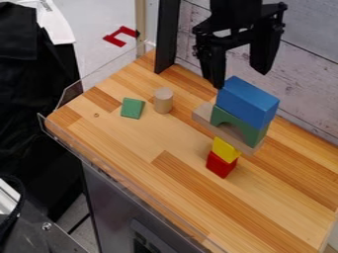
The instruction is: Put a blue block on cylinder block
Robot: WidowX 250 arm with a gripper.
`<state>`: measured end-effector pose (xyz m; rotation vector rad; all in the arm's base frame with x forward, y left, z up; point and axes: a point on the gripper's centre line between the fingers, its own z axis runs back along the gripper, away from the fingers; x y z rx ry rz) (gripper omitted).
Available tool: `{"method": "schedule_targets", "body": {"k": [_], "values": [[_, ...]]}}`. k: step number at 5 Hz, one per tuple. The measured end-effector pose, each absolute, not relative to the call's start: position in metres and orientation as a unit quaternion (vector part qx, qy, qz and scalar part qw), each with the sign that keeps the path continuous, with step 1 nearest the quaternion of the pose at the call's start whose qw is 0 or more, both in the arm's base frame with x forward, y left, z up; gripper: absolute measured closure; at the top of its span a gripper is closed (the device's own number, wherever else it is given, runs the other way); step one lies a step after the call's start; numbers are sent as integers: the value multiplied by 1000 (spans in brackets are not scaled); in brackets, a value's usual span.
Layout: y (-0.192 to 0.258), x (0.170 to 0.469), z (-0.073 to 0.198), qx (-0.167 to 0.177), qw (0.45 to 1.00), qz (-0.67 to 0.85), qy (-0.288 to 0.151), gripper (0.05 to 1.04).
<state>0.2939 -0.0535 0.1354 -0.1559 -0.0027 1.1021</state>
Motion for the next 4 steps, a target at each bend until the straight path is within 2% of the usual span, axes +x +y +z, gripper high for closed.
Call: {"method": "schedule_targets", "body": {"k": [3, 4], "values": [[-54, 297, 119, -60, 843, 534, 14, 84], [-56, 299, 115, -62, 839, 540, 16, 133]]}}
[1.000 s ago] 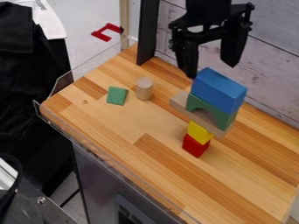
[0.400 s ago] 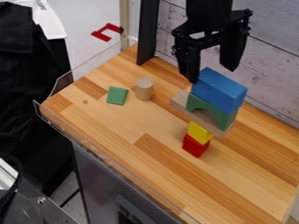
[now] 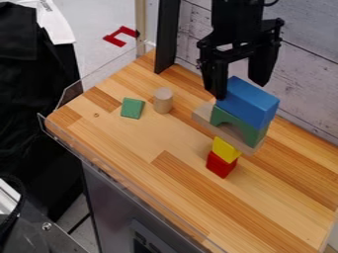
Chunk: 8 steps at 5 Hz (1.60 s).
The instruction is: Put a blue block on cylinder block
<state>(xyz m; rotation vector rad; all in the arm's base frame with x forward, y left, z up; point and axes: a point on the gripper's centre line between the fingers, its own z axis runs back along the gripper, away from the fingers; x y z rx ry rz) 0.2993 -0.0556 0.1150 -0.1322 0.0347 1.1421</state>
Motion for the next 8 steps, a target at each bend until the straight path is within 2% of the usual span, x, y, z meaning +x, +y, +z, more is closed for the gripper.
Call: {"method": "schedule_targets", "body": {"k": [1, 2, 4, 5, 7, 8], "values": [[-57, 302, 109, -64, 837, 543, 20, 314], [-58, 302, 108, -67, 836, 545, 23, 538], [-59, 303, 111, -72, 833, 548, 36, 538], [-43, 303, 131, -85, 822, 563, 19, 538], [24, 304, 148, -122, 775, 620, -2, 538], [56, 299, 134, -112, 769, 630, 13, 538]]}}
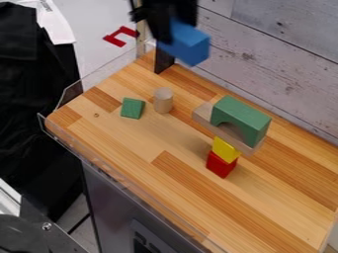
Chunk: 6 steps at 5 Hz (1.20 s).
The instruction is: Put a blue block on cylinder block
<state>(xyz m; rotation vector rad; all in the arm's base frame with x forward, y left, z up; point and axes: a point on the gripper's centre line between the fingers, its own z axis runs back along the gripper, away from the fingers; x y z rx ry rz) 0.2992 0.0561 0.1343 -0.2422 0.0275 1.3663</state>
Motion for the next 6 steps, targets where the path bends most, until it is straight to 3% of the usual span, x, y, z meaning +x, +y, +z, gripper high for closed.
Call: {"method": "schedule_targets", "body": {"k": [2, 4, 6], "values": [[74, 304, 102, -75, 817, 571, 41, 539], [85, 318, 74, -30, 824, 565, 27, 538], [79, 328, 66, -27, 799, 601, 15, 538]]}}
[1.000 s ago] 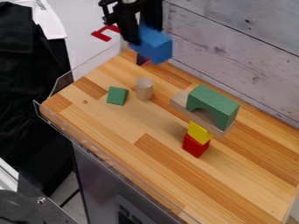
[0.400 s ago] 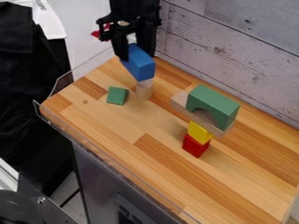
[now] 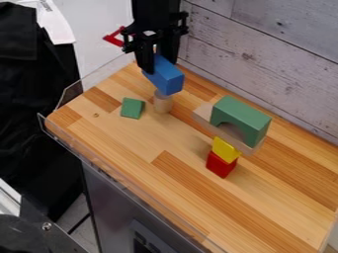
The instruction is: Put a blue block on cylinder block
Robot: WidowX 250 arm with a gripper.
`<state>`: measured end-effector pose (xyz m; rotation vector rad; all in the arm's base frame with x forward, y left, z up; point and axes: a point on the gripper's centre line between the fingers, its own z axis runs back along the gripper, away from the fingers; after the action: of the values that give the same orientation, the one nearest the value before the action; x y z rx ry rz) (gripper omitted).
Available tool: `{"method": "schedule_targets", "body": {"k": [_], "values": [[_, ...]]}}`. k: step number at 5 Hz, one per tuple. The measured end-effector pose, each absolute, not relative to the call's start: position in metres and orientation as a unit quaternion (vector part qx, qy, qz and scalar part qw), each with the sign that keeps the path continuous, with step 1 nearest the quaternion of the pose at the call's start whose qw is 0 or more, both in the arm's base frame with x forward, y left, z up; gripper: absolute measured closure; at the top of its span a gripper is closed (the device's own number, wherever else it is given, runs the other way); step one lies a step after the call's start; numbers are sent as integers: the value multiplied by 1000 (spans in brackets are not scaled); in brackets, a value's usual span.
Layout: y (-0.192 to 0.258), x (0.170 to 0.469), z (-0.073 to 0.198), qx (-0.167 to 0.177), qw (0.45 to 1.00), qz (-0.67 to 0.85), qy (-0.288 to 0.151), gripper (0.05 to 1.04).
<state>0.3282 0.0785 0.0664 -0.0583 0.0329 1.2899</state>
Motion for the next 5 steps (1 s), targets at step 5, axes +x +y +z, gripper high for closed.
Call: {"method": "schedule_targets", "body": {"k": [5], "values": [[84, 328, 41, -46, 779, 624, 40, 538]]}}
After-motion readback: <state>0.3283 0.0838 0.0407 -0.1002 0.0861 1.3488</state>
